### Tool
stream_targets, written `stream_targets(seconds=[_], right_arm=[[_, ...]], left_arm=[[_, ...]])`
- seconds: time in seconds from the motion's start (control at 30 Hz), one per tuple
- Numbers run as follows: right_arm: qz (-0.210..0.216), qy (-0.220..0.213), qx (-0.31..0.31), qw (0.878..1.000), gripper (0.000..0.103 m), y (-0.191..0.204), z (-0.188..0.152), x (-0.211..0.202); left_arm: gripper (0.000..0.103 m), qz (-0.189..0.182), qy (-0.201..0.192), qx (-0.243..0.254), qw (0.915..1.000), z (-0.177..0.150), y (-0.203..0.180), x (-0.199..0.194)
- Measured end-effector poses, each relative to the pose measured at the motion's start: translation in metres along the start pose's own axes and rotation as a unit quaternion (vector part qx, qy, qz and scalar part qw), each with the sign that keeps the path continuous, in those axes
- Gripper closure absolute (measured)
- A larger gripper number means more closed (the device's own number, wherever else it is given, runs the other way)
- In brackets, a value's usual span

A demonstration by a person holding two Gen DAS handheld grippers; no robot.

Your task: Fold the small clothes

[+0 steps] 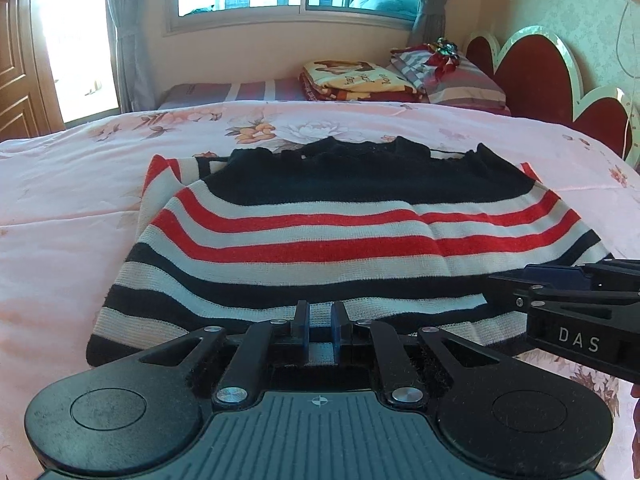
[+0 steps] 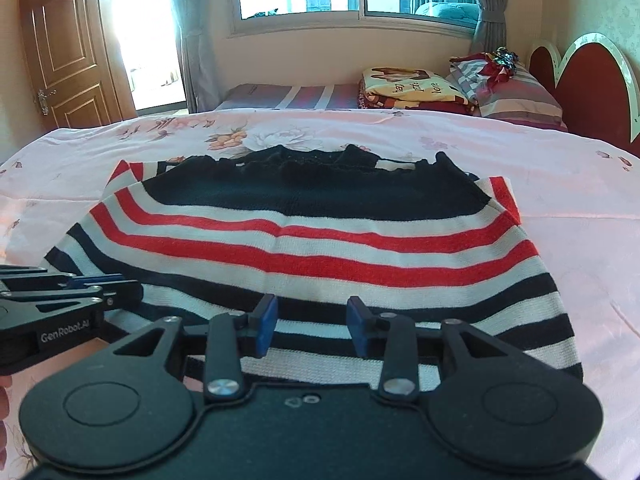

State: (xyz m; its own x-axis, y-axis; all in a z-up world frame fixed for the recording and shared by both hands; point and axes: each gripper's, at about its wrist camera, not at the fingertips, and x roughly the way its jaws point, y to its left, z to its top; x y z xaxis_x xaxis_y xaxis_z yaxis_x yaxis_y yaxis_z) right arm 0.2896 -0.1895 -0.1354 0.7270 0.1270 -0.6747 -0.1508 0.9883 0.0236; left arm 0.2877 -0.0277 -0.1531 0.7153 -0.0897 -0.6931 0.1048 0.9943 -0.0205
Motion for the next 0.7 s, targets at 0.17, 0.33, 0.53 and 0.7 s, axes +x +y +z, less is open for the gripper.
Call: stream_targets(seconds=[0.17, 0.33, 0.53, 0.7], right_arm=[[-0.025, 0.014, -0.011, 1.0, 0.065, -0.006, -0.013, 0.006], [-0.059, 0.014, 0.001, 0.998, 0.065, -0.036, -0.024, -0.003], [-0.116, 0.016, 0.021, 0.993, 0.065, -0.076, -0.032, -0.007], [-0.116, 0.024, 0.021, 0.993, 0.064, -0.073, -0.027, -0.007]], left_arm=[[0.09, -0.004, -0.004, 0.007, 1.0, -0.013, 0.007, 0.005], [0.09, 0.005, -0.008, 0.01, 0.9999, -0.021, 0.022, -0.004], [0.09, 0.024, -0.01, -0.026, 0.9993, -0.025, 0.049, -0.006], [0.09, 0.028, -0.003, -0.027, 0.9992, -0.025, 0.046, -0.002]])
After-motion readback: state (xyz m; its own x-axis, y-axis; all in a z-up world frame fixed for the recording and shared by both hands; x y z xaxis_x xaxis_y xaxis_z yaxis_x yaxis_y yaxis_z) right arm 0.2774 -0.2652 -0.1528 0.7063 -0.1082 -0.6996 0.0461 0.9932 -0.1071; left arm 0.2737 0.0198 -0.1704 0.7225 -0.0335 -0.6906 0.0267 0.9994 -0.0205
